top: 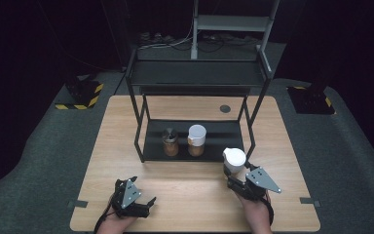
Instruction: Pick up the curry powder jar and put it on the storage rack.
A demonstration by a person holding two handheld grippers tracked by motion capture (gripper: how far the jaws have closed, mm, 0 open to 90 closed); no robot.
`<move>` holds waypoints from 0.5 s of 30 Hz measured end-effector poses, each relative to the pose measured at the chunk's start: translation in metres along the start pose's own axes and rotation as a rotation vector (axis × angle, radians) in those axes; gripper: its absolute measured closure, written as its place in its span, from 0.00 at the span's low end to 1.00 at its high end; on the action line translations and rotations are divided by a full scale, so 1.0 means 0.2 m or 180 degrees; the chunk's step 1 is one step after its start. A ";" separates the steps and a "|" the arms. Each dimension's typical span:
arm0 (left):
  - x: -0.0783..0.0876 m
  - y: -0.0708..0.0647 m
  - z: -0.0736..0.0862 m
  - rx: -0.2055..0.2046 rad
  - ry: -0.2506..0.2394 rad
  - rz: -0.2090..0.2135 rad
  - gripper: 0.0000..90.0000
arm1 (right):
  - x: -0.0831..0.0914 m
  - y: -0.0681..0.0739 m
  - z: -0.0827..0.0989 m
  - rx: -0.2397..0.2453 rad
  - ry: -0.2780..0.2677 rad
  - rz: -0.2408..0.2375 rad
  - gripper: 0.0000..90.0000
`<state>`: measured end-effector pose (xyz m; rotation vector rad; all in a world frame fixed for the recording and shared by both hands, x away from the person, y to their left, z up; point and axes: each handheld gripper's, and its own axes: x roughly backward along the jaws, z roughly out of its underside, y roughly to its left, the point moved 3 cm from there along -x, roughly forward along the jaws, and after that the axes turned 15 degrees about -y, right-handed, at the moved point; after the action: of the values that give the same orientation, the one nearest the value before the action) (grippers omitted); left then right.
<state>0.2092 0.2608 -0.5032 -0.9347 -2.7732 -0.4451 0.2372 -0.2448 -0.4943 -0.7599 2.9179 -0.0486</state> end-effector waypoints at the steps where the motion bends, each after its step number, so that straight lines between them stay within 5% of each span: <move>1: 0.00 0.00 0.00 0.0002 -0.0003 0.0003 0.01 | 0.00 0.00 0.00 0.0000 0.0000 0.0000 0.34; 15: 0.00 0.01 0.00 0.0021 -0.0017 0.0015 0.01 | -0.08 -0.02 -0.04 -0.0031 0.0003 0.0062 0.34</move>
<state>0.2094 0.2622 -0.5035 -0.9421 -2.7749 -0.4333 0.2526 -0.2405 -0.4843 -0.7329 2.9283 -0.0331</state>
